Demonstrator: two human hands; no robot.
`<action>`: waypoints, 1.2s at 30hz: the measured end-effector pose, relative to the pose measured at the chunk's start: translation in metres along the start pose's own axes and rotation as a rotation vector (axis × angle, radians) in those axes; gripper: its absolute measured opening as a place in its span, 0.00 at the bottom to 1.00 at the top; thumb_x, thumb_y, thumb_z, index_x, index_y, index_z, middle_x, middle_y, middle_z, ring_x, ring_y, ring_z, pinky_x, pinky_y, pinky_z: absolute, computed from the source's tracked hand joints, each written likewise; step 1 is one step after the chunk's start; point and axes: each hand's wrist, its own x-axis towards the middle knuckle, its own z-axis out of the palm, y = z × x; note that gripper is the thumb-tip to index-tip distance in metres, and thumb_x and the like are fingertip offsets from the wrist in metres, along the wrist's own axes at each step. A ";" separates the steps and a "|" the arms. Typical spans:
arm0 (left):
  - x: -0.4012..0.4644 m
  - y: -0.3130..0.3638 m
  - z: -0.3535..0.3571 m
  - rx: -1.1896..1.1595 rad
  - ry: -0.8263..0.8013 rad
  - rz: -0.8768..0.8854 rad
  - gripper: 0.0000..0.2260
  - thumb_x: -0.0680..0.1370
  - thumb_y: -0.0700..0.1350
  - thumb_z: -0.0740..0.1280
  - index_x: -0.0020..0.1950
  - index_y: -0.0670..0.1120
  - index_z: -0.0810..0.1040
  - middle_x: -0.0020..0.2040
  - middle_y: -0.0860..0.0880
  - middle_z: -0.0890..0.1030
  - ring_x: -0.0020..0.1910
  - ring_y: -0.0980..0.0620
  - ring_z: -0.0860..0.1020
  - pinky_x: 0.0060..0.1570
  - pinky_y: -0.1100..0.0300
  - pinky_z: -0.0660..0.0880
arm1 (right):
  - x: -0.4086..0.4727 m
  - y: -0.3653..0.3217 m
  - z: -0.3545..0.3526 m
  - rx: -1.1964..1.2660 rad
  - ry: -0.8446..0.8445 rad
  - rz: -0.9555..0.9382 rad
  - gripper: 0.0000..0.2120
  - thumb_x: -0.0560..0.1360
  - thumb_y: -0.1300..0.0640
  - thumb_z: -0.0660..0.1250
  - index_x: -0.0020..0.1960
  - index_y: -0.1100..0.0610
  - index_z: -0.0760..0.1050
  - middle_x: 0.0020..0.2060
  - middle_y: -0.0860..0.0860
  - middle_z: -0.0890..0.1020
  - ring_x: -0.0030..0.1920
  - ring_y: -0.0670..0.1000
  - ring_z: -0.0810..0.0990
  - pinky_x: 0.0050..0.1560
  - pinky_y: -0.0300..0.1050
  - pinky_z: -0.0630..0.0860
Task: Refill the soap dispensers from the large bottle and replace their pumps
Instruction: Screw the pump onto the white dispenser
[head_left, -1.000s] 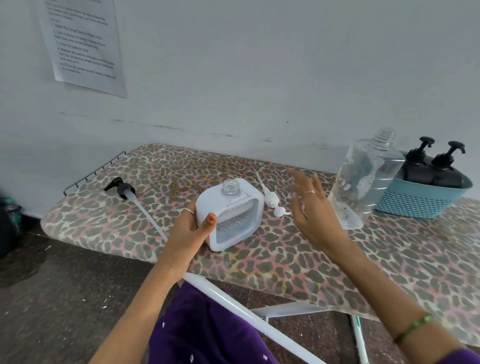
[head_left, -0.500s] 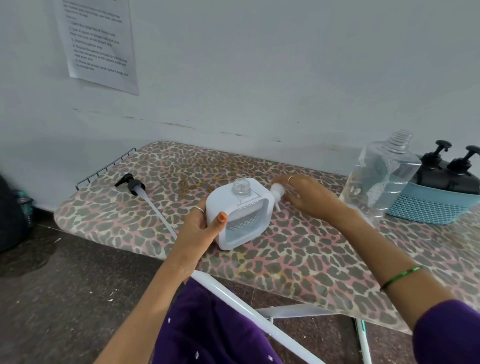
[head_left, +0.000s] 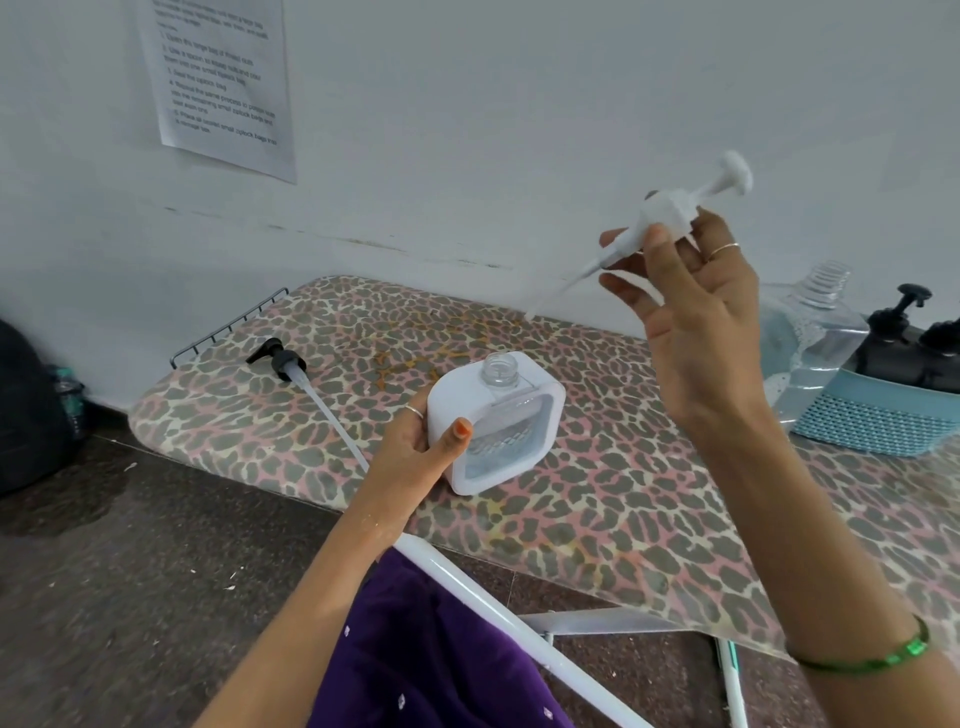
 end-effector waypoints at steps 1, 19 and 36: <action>0.000 0.000 0.000 0.008 0.000 -0.001 0.37 0.59 0.72 0.72 0.62 0.53 0.75 0.57 0.49 0.82 0.59 0.46 0.79 0.56 0.48 0.78 | -0.001 0.000 0.003 -0.014 -0.020 0.010 0.10 0.80 0.60 0.61 0.61 0.60 0.70 0.46 0.51 0.84 0.51 0.53 0.82 0.52 0.47 0.77; -0.006 0.005 0.001 0.003 -0.007 -0.009 0.35 0.58 0.73 0.71 0.60 0.58 0.76 0.55 0.50 0.83 0.57 0.45 0.81 0.53 0.39 0.76 | -0.017 0.030 0.022 -0.384 -0.279 0.168 0.15 0.78 0.60 0.66 0.64 0.61 0.72 0.50 0.55 0.83 0.52 0.51 0.82 0.55 0.47 0.78; -0.003 0.004 0.001 -0.020 -0.033 0.010 0.29 0.59 0.72 0.72 0.56 0.61 0.78 0.53 0.53 0.84 0.55 0.52 0.81 0.53 0.49 0.79 | -0.030 0.046 0.019 -0.658 -0.327 0.276 0.21 0.70 0.45 0.69 0.59 0.54 0.77 0.55 0.44 0.81 0.57 0.44 0.79 0.64 0.54 0.71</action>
